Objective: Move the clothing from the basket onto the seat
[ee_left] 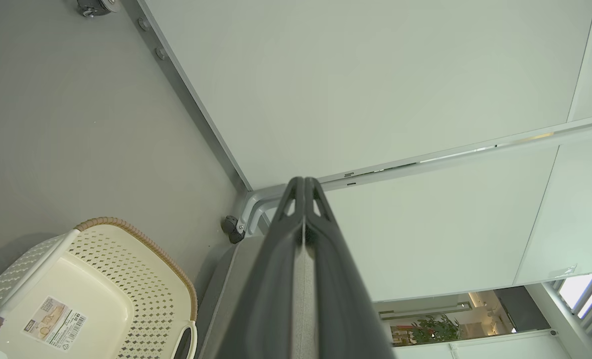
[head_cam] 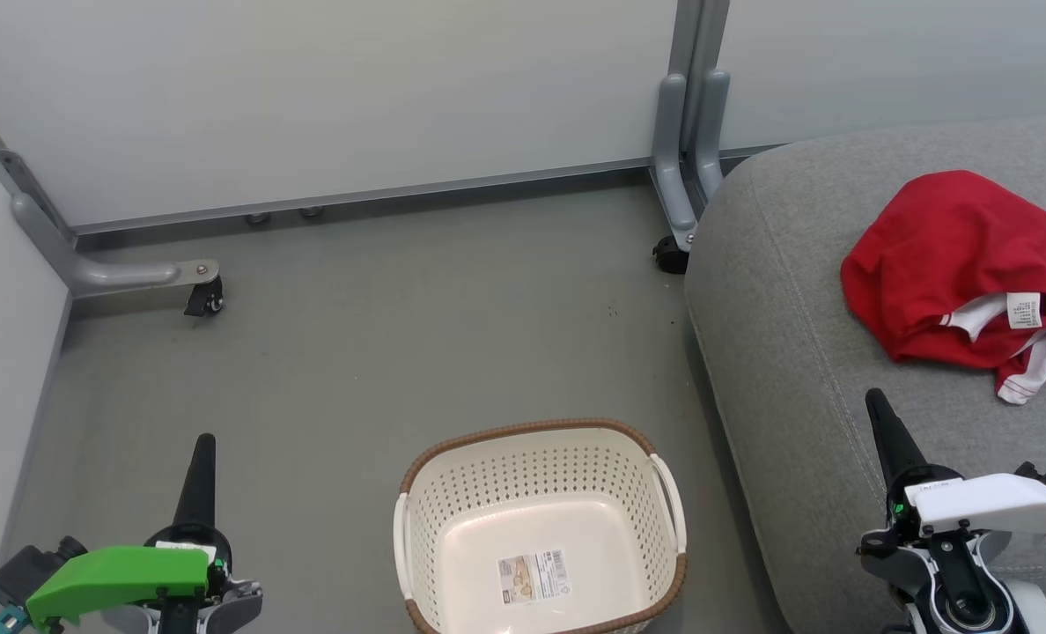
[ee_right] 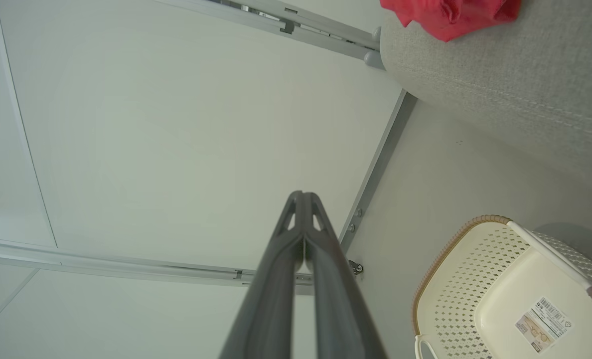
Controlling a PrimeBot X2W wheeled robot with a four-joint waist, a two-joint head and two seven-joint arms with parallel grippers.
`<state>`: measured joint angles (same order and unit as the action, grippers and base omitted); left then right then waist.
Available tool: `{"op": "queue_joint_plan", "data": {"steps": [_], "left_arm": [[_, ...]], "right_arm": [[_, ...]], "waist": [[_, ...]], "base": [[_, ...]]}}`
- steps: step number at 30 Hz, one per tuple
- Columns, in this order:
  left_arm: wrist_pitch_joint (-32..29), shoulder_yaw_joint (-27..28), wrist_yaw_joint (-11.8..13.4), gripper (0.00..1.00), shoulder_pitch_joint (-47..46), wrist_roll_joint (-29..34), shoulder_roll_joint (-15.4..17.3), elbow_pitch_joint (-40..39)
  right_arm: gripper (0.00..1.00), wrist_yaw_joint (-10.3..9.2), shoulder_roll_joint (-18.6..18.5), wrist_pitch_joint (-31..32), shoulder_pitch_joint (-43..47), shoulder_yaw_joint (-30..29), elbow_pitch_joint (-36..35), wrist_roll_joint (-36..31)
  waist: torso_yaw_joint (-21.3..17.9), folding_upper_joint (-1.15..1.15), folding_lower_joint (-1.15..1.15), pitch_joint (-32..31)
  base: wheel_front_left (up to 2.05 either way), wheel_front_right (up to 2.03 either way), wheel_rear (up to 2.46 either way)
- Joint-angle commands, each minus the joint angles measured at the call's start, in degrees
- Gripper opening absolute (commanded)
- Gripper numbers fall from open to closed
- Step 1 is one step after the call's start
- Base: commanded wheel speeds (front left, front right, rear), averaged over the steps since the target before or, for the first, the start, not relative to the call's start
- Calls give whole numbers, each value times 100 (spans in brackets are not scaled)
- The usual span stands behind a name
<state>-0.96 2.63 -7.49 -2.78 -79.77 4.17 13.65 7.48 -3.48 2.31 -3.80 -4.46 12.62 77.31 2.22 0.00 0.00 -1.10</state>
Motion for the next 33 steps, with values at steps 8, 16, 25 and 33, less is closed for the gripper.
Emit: {"op": "queue_joint_plan", "data": {"steps": [8,16,25,33], "left_arm": [[-126,80,0,0,-199,-428,14,3],[-222,133,0,0,-249,-736,5,14],[-329,191,0,0,-315,-1064,-4,25],[-414,230,0,0,-366,-1323,-12,34]], "right_arm": [[0,3,3,129,-143,-70,29,455],[0,3,17,224,-175,-114,66,792],[0,3,28,323,-232,-156,107,1151],[0,2,41,409,-264,-193,140,1446]], "waist": [[-53,0,0,31],[-100,0,0,58],[-155,0,0,90],[-203,0,0,117]], "base": [[0,0,0],[0,0,0],[0,0,0],[0,0,0]]}}
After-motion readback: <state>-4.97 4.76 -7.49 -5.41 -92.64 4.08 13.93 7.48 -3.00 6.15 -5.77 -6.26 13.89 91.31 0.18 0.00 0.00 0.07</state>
